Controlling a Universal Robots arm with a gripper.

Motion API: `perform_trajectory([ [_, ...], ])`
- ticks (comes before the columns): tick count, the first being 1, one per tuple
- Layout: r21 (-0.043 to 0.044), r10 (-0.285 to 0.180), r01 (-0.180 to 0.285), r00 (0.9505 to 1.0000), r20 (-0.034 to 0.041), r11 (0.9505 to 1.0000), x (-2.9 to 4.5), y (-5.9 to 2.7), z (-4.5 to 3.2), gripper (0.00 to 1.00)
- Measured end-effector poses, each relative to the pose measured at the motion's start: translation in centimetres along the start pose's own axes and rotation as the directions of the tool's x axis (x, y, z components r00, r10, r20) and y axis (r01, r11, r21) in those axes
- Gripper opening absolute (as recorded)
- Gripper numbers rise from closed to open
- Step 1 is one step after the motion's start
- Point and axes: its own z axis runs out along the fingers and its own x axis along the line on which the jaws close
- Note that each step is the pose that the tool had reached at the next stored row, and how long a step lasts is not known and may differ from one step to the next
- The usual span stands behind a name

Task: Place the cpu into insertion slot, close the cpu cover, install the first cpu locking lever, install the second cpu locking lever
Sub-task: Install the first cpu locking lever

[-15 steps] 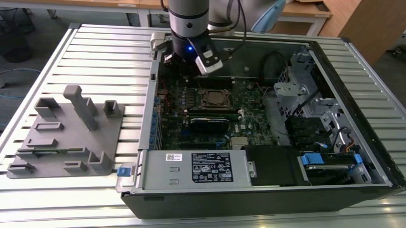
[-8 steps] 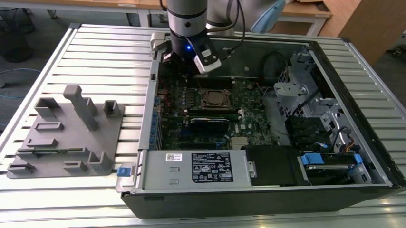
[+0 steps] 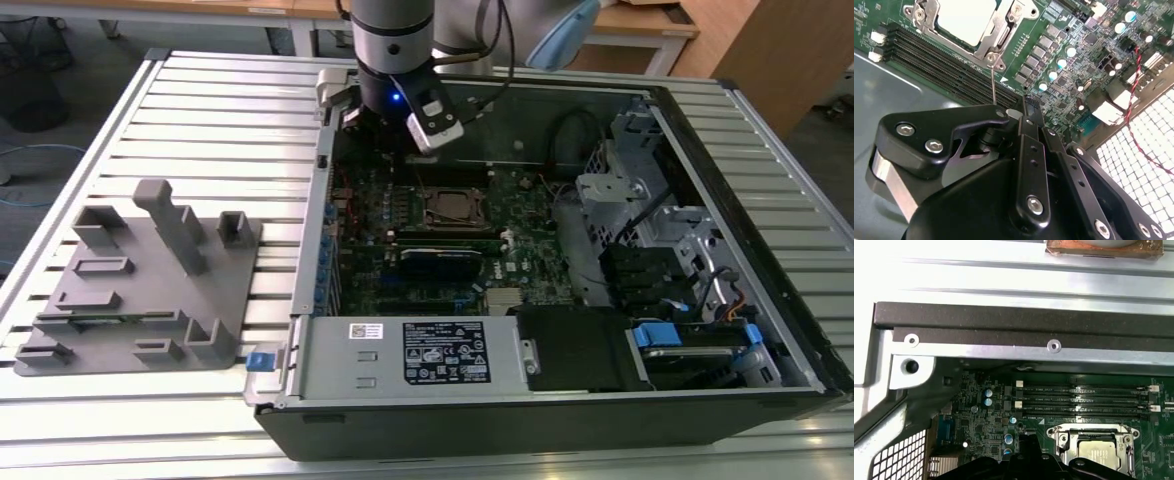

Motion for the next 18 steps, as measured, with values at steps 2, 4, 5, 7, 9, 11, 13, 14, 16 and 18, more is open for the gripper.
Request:
perform_trajectory([
  [2, -0.0001, 0.000, 0.000, 1.0000, 0.0000, 1.0000, 0.00, 0.00, 0.00, 0.11],
  [4, -0.0001, 0.000, 0.000, 1.0000, 0.0001, 1.0000, 0.00, 0.08, 0.02, 0.11],
  [5, 0.0000, 0.000, 0.000, 1.0000, 0.0001, 1.0000, 0.00, 0.17, 0.03, 0.11],
  [7, -0.0001, 0.000, 0.000, 1.0000, 0.0001, 1.0000, 0.00, 0.36, 0.06, 0.11],
  [9, 0.0000, 0.000, 0.000, 1.0000, 0.0000, 1.0000, 0.00, 0.55, 0.10, 0.11],
  [11, -0.0003, 0.000, 0.000, 1.0000, 0.0002, 1.0000, 0.00, 0.71, 0.13, 0.11],
  [13, -0.0004, 0.000, 0.000, 1.0000, 0.0001, 1.0000, 0.00, 0.75, 0.15, 0.11],
  [14, -0.0004, 0.000, 0.000, 1.0000, 0.0002, 1.0000, -0.01, 0.75, 0.15, 0.11],
  [16, -0.0004, 0.000, 0.000, 1.0000, 0.0001, 1.0000, -0.11, 0.76, 0.16, 0.11],
  [18, -0.0003, 0.000, 0.000, 1.0000, 0.0001, 1.0000, -0.26, 0.75, 0.17, 0.11],
])
